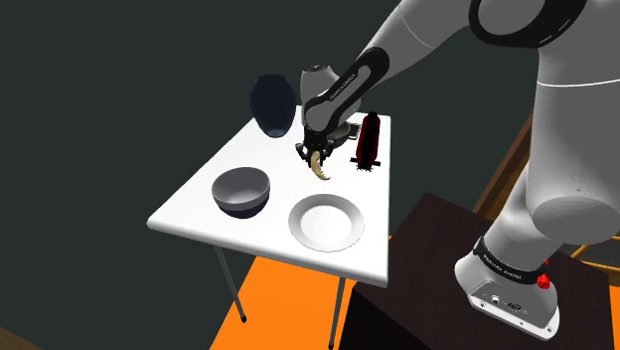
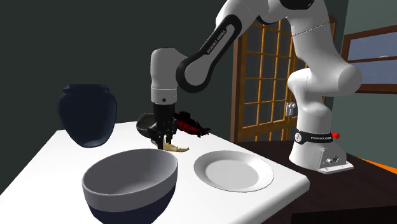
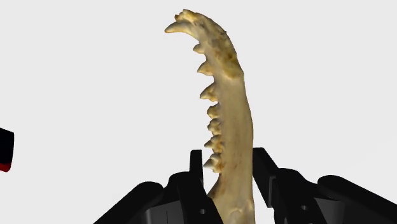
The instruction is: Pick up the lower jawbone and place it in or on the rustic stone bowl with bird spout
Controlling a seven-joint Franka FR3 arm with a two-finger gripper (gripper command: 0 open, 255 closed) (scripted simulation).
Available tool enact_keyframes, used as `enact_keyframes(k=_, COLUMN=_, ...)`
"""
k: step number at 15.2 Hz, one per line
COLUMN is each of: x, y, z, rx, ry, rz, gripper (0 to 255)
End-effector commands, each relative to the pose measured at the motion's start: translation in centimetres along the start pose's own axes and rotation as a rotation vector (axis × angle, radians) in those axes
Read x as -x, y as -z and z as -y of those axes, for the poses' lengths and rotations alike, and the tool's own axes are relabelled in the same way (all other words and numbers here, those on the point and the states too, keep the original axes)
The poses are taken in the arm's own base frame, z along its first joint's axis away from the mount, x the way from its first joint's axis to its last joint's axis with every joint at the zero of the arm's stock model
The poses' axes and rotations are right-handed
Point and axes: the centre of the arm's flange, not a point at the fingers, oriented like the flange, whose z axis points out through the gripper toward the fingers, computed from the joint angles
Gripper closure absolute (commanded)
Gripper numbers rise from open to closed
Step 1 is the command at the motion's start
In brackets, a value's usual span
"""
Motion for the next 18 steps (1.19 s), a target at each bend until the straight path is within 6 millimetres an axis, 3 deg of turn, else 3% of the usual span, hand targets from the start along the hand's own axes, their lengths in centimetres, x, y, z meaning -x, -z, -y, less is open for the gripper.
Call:
enact_keyframes(k=1, x=-0.1, y=0.8, z=0.0, rx=0.001, ry=0.000, rz=0.001, gripper=255)
enact_keyframes(k=18, x=-0.8, y=9.7, z=-0.3, rx=0.001, ry=0.000, rz=0.001, gripper=255)
